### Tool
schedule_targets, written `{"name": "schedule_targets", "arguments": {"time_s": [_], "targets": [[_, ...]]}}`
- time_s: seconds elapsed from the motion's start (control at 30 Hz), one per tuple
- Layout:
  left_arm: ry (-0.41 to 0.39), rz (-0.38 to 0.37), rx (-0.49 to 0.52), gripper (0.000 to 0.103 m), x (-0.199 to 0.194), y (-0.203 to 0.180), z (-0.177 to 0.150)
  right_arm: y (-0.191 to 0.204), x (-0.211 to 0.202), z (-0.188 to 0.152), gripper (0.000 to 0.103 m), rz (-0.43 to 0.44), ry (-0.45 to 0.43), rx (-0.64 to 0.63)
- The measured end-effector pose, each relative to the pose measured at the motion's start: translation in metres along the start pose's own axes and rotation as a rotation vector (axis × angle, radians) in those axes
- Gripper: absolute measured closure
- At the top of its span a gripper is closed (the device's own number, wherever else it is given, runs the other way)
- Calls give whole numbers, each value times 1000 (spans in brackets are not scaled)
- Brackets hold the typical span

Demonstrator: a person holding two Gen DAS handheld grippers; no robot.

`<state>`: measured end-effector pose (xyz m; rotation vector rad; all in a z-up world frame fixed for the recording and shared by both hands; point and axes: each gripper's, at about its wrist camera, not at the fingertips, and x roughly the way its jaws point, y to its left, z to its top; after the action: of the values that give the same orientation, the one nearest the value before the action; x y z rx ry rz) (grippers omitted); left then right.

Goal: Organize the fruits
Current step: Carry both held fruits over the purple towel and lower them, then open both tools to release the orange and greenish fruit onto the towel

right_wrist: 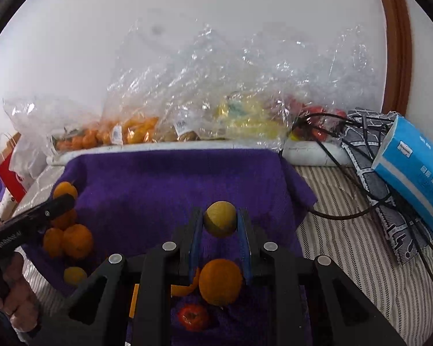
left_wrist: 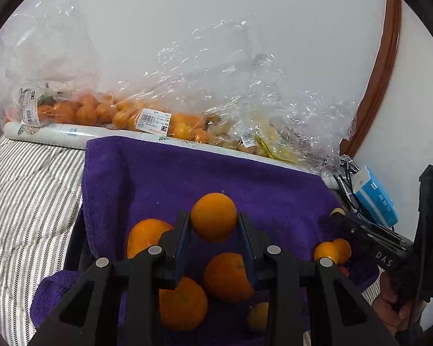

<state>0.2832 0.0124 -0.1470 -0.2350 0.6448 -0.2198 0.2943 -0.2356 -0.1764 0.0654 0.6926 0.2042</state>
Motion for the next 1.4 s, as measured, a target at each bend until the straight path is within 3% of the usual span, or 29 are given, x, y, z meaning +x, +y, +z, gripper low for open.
{"name": "schedule_targets", "arguments": {"time_s": [0.13,0.53,1.1,1.4], "targets": [[32,-39,-5,72,4,0,0,4,6,-2,79,3,24,-22],[88,-60,10,72,11,-3,-3,6,12,-4,79,7,56,-28],[98,-76,73,72,11,-13,-7,9,15,-4,79,12,65,-47],[109,-79,61,57,12,-13,-7,11,12,-5,69,17,57,-53]]}}
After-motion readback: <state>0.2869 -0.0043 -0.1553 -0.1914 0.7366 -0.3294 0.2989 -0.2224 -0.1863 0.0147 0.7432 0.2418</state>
